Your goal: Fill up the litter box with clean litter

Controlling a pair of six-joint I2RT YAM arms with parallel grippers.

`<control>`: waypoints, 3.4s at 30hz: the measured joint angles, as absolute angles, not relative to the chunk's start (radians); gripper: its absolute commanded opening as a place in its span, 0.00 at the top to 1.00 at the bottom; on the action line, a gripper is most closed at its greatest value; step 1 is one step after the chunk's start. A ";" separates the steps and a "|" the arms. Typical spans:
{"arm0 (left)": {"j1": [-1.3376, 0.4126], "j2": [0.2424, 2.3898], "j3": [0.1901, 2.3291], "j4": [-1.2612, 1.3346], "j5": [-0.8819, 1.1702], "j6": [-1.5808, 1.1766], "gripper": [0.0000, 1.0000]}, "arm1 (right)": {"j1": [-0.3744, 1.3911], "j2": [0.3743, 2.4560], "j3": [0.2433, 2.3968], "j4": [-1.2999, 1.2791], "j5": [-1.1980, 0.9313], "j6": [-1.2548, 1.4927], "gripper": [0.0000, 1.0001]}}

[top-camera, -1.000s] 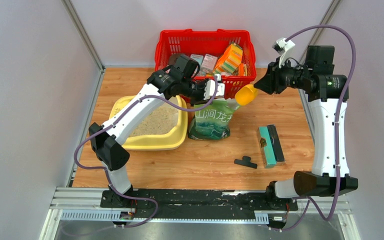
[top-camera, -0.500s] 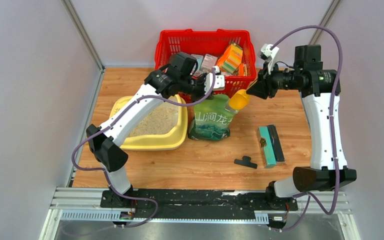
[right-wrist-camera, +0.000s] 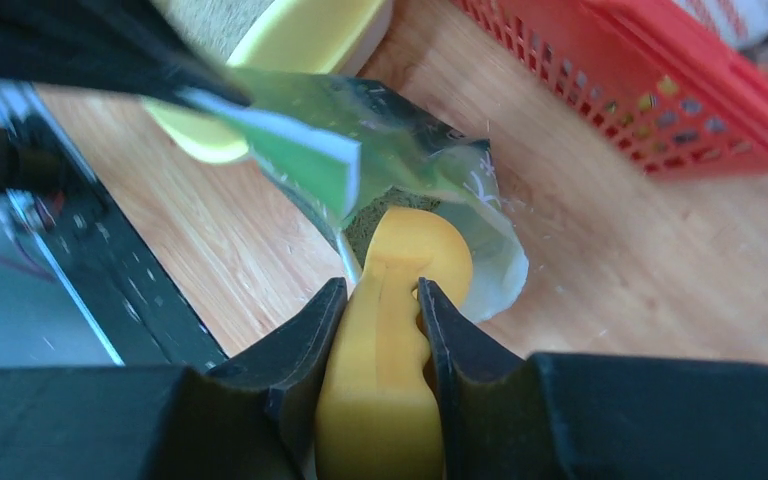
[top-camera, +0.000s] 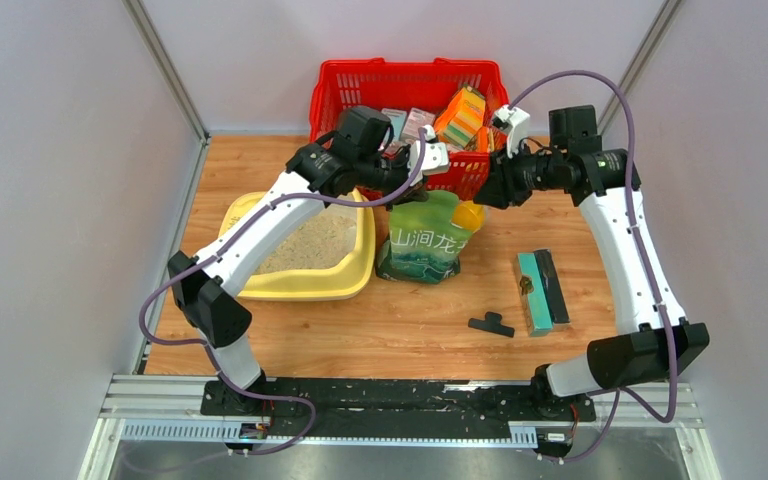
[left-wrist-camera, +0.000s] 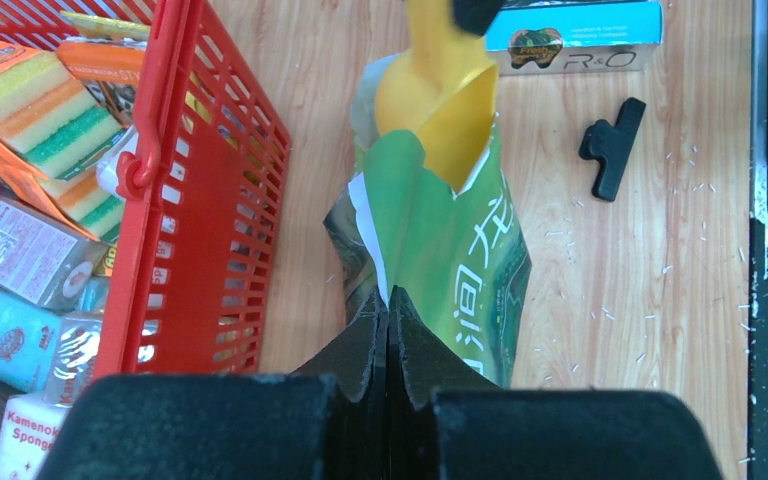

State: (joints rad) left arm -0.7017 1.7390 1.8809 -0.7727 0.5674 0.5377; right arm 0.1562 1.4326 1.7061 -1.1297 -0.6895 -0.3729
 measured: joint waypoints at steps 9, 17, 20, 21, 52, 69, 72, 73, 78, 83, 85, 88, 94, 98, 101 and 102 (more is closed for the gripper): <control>-0.699 1.711 1.822 -0.699 0.573 0.466 1.00 | 0.179 1.429 1.598 -0.966 -0.448 0.193 1.00; -0.698 1.702 1.787 -0.634 0.569 0.415 1.00 | 0.322 1.455 1.590 -0.929 -0.196 0.311 1.00; -0.697 1.702 1.788 -0.632 0.567 0.409 1.00 | 0.372 1.456 1.580 -0.922 -0.084 0.314 1.00; -0.697 1.702 1.789 -0.632 0.567 0.409 1.00 | 0.381 1.456 1.572 -0.916 -0.056 0.314 1.00; -0.683 1.695 1.730 -0.515 0.567 0.335 1.00 | 0.467 1.543 1.466 -0.801 0.074 0.403 1.00; -0.694 1.695 1.730 -0.532 0.583 0.344 1.00 | 0.385 1.435 1.099 -0.328 -0.080 0.496 1.00; -0.695 1.695 1.731 -0.538 0.583 0.347 1.00 | 0.372 1.433 1.068 -0.275 -0.125 0.498 1.00; -0.695 1.695 1.733 -0.541 0.583 0.347 1.00 | 0.365 1.433 1.058 -0.256 -0.149 0.499 1.00; -0.696 1.696 1.739 -0.558 0.582 0.347 1.00 | 0.300 1.472 1.017 -0.147 -0.346 0.579 1.00; -0.699 1.697 1.740 -0.562 0.575 0.353 1.00 | 0.214 1.494 1.015 -0.121 -0.537 0.669 1.00; -0.699 1.697 1.742 -0.565 0.574 0.359 1.00 | 0.166 1.494 1.015 -0.123 -0.619 0.716 1.00; -0.698 1.697 1.745 -0.567 0.568 0.368 1.00 | 0.083 1.494 1.015 -0.129 -0.726 0.777 1.00; -0.699 1.703 1.796 -0.635 0.563 0.394 1.00 | -0.089 1.491 1.020 -0.121 -0.920 0.884 1.00; -0.700 1.731 1.863 -0.703 0.566 0.462 1.00 | -0.167 1.489 1.021 -0.083 -0.993 0.948 1.00; -0.700 1.763 1.924 -0.746 0.571 0.519 1.00 | -0.211 1.489 1.021 -0.051 -1.034 0.979 1.00; -0.700 1.778 1.947 -0.758 0.573 0.537 1.00 | -0.223 1.489 1.021 -0.037 -1.052 0.986 1.00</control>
State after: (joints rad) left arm -0.7002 1.7782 1.9469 -0.7578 0.5732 0.5373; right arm -0.2234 1.4887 1.0210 -0.0372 -1.0515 0.9859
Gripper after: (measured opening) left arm 0.006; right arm 0.301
